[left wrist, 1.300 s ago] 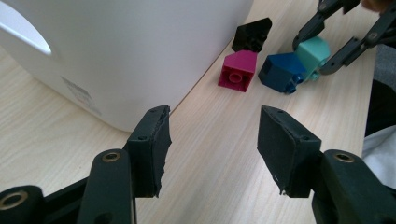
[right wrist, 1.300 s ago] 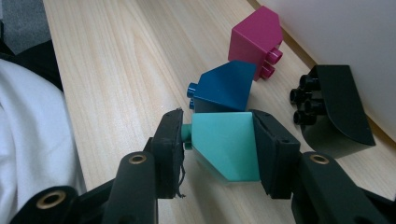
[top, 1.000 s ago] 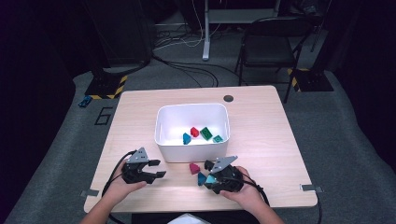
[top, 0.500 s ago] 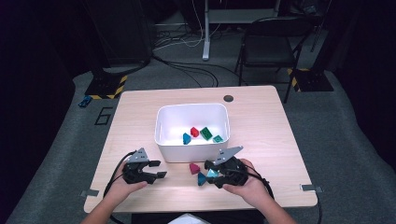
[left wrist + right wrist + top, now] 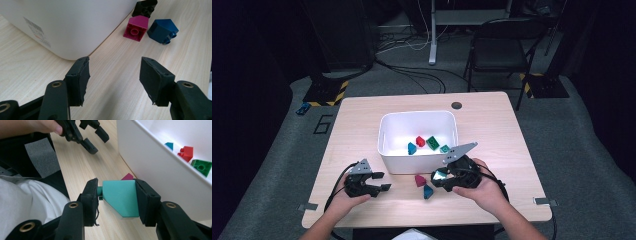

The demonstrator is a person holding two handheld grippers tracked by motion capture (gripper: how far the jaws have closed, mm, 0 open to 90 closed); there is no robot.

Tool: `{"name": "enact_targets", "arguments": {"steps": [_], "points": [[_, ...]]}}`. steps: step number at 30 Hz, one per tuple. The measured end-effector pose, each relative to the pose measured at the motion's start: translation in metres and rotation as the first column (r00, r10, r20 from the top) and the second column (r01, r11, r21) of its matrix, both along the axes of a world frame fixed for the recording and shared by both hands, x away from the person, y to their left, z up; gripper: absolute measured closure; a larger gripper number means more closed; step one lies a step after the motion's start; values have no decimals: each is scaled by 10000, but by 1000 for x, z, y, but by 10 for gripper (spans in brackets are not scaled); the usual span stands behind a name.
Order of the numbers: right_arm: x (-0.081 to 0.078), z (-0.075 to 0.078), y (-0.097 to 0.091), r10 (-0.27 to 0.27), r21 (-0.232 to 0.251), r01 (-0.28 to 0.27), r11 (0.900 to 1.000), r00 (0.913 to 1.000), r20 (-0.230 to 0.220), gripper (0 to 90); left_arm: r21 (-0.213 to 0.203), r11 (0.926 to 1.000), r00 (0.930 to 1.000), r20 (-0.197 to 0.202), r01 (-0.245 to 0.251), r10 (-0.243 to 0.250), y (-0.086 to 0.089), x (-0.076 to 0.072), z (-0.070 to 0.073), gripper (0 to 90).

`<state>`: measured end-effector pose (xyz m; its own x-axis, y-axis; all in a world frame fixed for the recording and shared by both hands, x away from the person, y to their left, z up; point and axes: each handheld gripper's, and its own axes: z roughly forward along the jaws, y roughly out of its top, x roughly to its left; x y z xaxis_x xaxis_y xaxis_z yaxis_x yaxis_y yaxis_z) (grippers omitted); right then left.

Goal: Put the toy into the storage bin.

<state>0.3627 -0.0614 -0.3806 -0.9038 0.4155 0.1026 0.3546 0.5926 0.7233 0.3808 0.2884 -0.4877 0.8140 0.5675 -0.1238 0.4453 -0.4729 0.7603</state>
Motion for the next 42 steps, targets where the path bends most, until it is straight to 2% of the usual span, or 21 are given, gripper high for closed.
{"name": "enact_targets", "arguments": {"steps": [11,14,15,17,18,20,25,31,36,42], "points": [[9,25,-2,-44,265,44,9996,10000,-6,562,80,10000,10000,30,26,-26,-3,0,-2,407],[11,31,-2,4,205,-7,9998,9999,116,562,230,9996,9999,-2,153,-153,-5,-1,-2,408],[12,33,-1,-3,195,1,9998,9999,104,562,125,9999,10000,5,61,-61,-6,-1,-4,407],[14,37,-1,-2,169,0,9999,9999,120,562,275,9995,9999,43,154,-156,-6,-1,-4,407],[15,40,0,-15,127,13,9999,9998,191,562,262,9995,9998,-98,193,-190,-7,-1,-4,407],[18,44,0,-52,85,50,10000,9996,267,562,264,9994,9998,8,223,-223,-8,-1,-4,407],[30,55,2,-165,154,160,9998,9993,346,562,212,9996,9998,-65,198,-197,-8,-1,-5,407],[44,64,9,-280,-67,283,9996,9982,523,562,256,9994,9996,-105,254,-251,-8,-2,-5,408],[56,69,18,-238,-255,257,9993,9972,713,562,213,9995,9997,-88,238,-236,-8,-2,-5,407],[71,69,29,-263,-250,281,9993,9972,703,562,305,9990,9995,-46,316,-315,-8,-1,-5,407]]}}
